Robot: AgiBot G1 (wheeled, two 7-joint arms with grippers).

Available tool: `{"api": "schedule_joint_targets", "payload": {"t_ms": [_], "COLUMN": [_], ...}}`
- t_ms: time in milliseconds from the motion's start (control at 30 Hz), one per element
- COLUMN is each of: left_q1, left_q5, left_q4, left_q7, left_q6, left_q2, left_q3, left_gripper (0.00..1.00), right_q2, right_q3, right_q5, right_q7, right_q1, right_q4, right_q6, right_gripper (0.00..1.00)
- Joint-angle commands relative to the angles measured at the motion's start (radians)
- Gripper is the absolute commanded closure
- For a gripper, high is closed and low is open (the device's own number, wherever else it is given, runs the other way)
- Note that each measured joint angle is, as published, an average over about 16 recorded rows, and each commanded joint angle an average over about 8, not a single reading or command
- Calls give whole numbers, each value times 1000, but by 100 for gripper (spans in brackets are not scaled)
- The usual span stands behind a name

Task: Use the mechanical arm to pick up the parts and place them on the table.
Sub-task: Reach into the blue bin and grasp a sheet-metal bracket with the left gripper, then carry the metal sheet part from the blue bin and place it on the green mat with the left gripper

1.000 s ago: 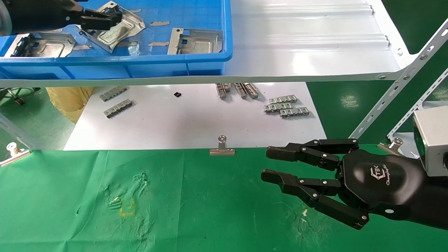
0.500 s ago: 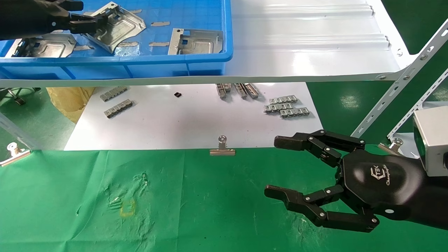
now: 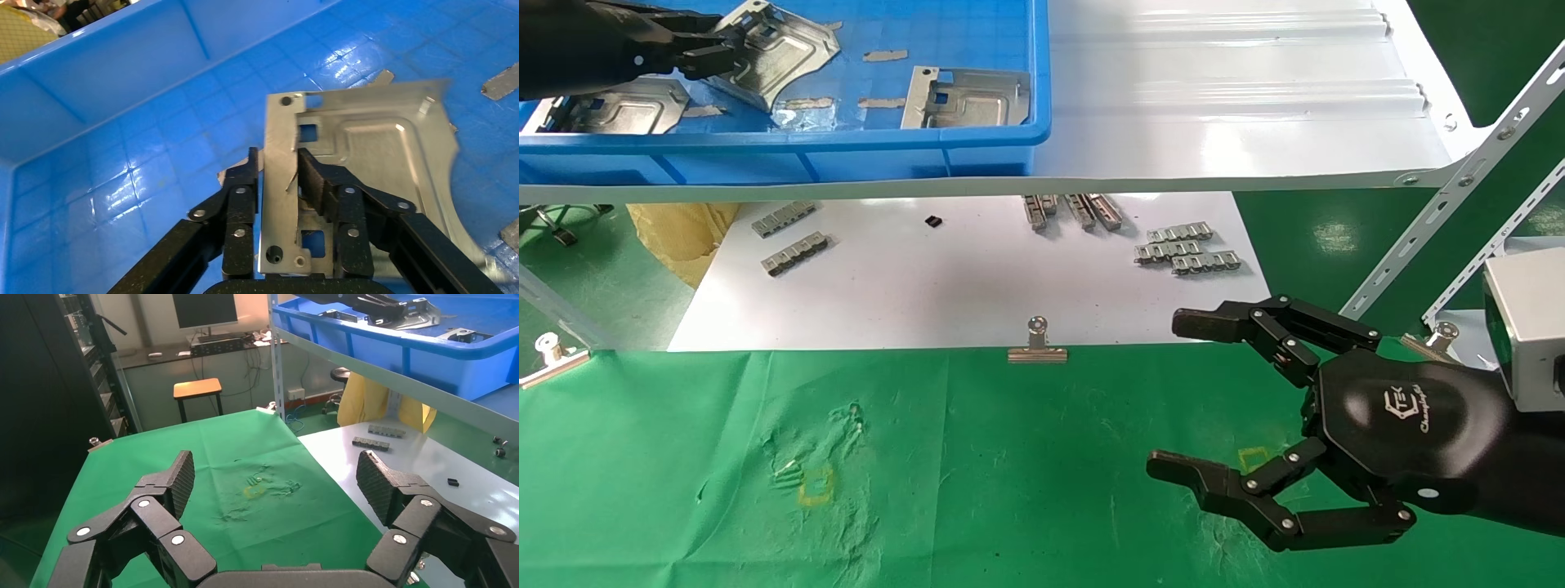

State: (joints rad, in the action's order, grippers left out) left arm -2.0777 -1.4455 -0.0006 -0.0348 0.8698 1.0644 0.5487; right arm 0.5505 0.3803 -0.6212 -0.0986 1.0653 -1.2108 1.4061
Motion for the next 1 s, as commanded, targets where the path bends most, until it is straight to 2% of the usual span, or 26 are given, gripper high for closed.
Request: {"api": "schedule_joint_targets", "payload": {"t_ms": [33,567,800,1000], "left_q1": [0,-24,-47,-62], "left_q5": [1,29,46,70], "left_q4": [0,-20,-34,-50], "left_q7": [0,-20,-43,-75], "left_q6": [-3,80,172,301], "left_q2": [-1,-19,-35,-57], "left_q3": [-1,-20,-31,-46], "left_gripper": [100,100,100,100], "right_q2": [0,0,0,0], "right_q3": [0,0,0,0], "right_q5": [0,0,0,0], "right_q7": [0,0,0,0], "right_q1": [0,0,0,0], "right_q4": [0,0,0,0], "right_q6": [0,0,0,0], "right_gripper": [0,0,0,0]}}
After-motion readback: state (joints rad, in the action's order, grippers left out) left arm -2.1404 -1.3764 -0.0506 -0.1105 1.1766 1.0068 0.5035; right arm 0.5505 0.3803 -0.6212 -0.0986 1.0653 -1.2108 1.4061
